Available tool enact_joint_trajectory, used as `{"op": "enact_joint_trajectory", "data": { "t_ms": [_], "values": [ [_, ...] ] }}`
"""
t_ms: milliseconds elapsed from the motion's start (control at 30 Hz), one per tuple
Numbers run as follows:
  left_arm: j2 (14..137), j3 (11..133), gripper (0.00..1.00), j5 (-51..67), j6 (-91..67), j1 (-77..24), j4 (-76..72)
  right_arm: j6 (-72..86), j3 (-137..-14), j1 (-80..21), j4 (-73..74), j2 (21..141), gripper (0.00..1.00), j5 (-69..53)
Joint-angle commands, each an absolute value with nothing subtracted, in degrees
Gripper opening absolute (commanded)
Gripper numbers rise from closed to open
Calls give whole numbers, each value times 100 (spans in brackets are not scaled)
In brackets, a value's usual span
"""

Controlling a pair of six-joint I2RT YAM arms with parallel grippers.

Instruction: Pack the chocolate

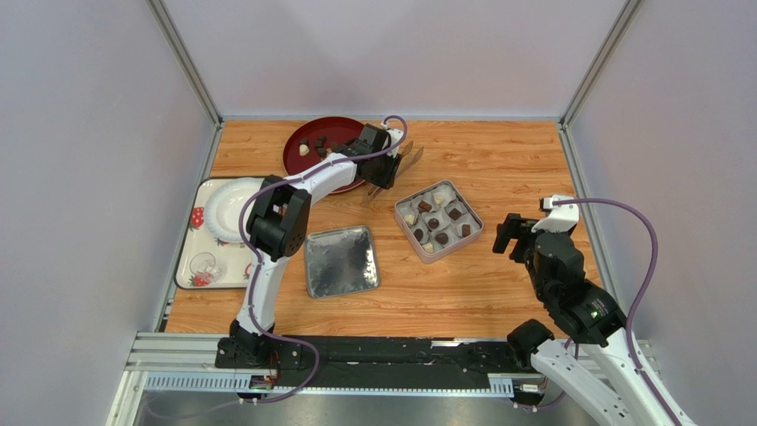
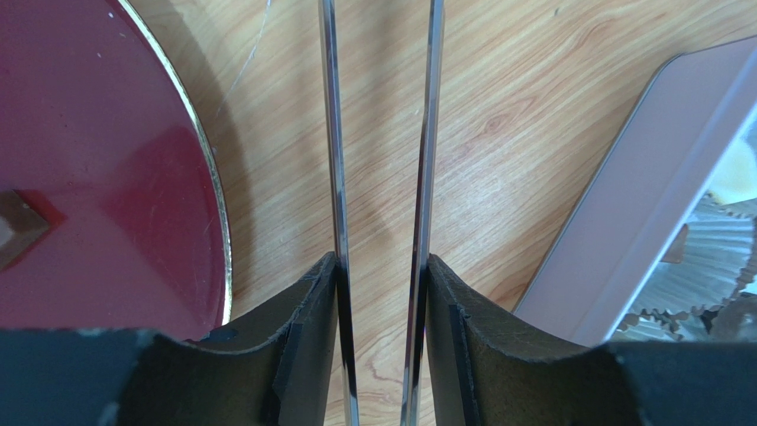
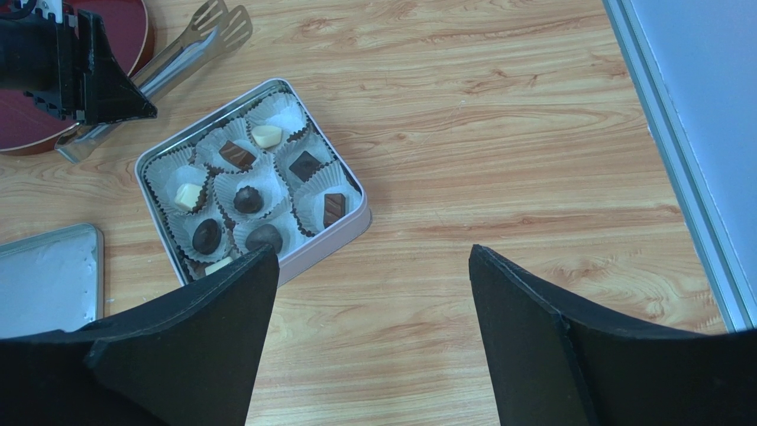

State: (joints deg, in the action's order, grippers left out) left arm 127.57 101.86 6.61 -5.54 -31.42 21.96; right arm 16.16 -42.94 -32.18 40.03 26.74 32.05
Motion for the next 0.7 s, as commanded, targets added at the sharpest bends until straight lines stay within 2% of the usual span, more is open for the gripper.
{"op": "enact_joint_trajectory", "data": {
  "t_ms": [0,400,667],
  "values": [
    [12797,10573,48,765,-316,-3129,2276,1521,-4316,-3226,3841,2725,83,3296],
    [12472,10608,61,545,-211,-3120,2435,1521,-4324,-3225,3832,2707,82,3261],
    [12542,10714,65,694,-246,-3111,2592,1521,-4324,-3225,3850,2681,82,3278]
  ]
}}
